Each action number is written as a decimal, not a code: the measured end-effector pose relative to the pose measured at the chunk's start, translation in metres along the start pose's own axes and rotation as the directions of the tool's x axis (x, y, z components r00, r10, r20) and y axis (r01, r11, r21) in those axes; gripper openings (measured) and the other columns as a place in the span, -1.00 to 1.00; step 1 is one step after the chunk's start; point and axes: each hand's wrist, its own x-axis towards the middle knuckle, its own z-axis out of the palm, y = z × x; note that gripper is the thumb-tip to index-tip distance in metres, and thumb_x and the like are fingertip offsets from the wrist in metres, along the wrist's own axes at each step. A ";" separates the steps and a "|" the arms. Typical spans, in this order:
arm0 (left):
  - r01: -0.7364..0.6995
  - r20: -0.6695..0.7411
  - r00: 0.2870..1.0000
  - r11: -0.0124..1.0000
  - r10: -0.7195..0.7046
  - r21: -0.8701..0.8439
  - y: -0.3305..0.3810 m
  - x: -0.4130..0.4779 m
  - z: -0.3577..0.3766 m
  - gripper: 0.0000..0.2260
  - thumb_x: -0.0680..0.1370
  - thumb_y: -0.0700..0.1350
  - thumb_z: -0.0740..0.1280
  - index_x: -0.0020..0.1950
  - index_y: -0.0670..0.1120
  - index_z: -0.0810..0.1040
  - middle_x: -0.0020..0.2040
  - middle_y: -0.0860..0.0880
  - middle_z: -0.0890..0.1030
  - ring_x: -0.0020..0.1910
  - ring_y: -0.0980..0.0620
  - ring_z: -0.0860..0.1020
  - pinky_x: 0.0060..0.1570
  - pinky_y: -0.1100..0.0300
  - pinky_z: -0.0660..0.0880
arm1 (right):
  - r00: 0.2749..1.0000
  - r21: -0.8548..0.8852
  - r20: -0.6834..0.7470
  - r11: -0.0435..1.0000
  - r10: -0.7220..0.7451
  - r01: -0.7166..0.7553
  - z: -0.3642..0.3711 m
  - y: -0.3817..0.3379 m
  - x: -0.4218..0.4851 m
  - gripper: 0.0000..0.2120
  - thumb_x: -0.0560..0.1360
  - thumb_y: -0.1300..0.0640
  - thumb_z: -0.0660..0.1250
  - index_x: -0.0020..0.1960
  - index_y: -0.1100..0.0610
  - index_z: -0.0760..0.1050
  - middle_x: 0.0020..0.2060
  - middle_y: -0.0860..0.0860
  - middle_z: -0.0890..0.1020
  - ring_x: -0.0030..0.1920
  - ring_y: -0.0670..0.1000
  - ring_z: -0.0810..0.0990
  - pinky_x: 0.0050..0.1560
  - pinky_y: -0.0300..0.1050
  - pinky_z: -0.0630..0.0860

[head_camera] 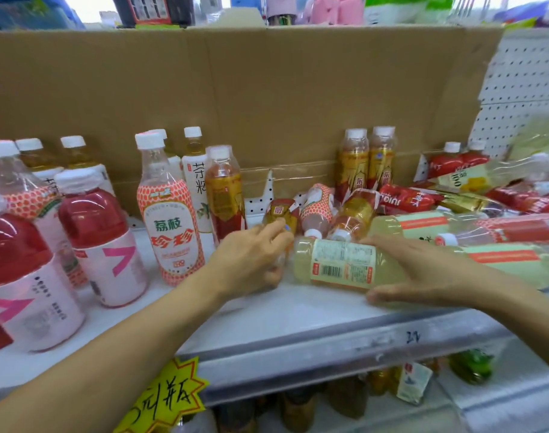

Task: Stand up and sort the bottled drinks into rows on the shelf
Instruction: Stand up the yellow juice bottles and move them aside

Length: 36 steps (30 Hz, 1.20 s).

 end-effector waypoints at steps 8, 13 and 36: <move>0.366 -0.246 0.872 0.897 -0.424 -0.246 -0.008 0.018 -0.051 -0.75 0.55 -0.16 0.37 0.23 -0.08 0.60 0.21 -0.08 0.60 0.07 -0.09 0.60 0.07 -0.03 0.57 | 0.991 0.035 0.068 0.993 -0.114 0.111 -0.009 0.019 -0.004 -0.22 0.46 -0.01 0.46 0.46 -0.18 0.00 0.46 -0.06 0.35 0.28 -0.01 0.46 0.26 -0.04 0.50; 0.531 -0.264 0.772 0.815 -0.578 -0.231 -0.011 0.027 -0.084 -0.78 0.59 -0.08 0.31 0.21 -0.05 0.62 0.11 -0.11 0.65 -0.05 0.02 0.49 -0.08 0.14 0.40 | 0.974 0.092 -0.018 0.970 -0.226 0.226 -0.016 0.030 0.001 -0.33 0.38 -0.05 0.51 0.34 -0.15 0.19 0.28 -0.13 0.46 0.13 -0.11 0.49 0.13 -0.11 0.52; 0.591 0.096 0.803 0.765 -0.588 -0.255 -0.010 0.061 -0.077 -0.48 0.56 0.03 0.39 0.48 0.14 0.28 0.34 -0.06 0.40 0.23 -0.06 0.48 0.22 0.07 0.43 | 0.858 0.470 -0.451 0.752 -0.245 0.462 -0.077 -0.045 0.094 -0.62 0.36 -0.12 0.53 0.04 0.05 0.52 -0.15 -0.05 0.61 -0.17 -0.09 0.58 -0.24 -0.20 0.47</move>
